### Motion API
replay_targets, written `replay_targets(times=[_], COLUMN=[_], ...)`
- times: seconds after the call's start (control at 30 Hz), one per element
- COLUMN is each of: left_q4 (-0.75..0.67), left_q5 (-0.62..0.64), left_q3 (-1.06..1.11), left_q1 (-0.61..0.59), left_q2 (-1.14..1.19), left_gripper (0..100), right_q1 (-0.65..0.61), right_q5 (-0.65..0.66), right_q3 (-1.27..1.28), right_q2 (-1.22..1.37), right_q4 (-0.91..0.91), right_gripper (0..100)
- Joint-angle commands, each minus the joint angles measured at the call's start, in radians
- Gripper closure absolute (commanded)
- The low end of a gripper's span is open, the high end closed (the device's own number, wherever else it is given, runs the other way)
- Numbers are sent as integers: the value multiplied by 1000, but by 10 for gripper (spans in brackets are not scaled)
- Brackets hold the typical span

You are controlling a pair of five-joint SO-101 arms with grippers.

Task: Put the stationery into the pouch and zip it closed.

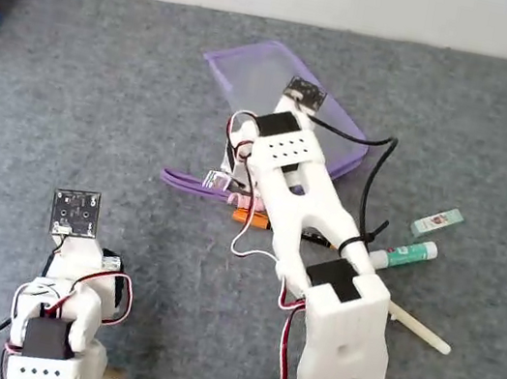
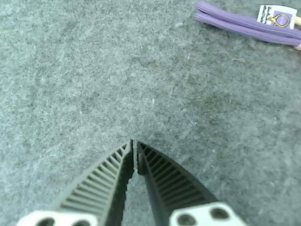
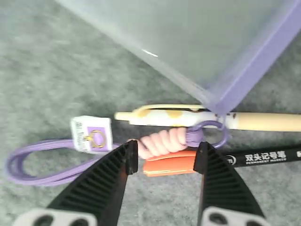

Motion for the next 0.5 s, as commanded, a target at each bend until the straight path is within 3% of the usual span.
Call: replay_targets(times=[0.0, 0.4, 0.47], left_q4=[6, 6, 6], left_q5=[9, 9, 9], left_q3=[-19, -19, -19], left_q1=[0, 0, 0], left_q2=[-17, -17, -17], left_gripper=[986, 986, 986], right_q1=[-12, -5, -2], right_q5=[-9, -8, -5], right_q3=[-52, -114, -127], right_q2=[-4, 179, 185], right_q4=[-27, -25, -21], right_gripper=[797, 799, 835])
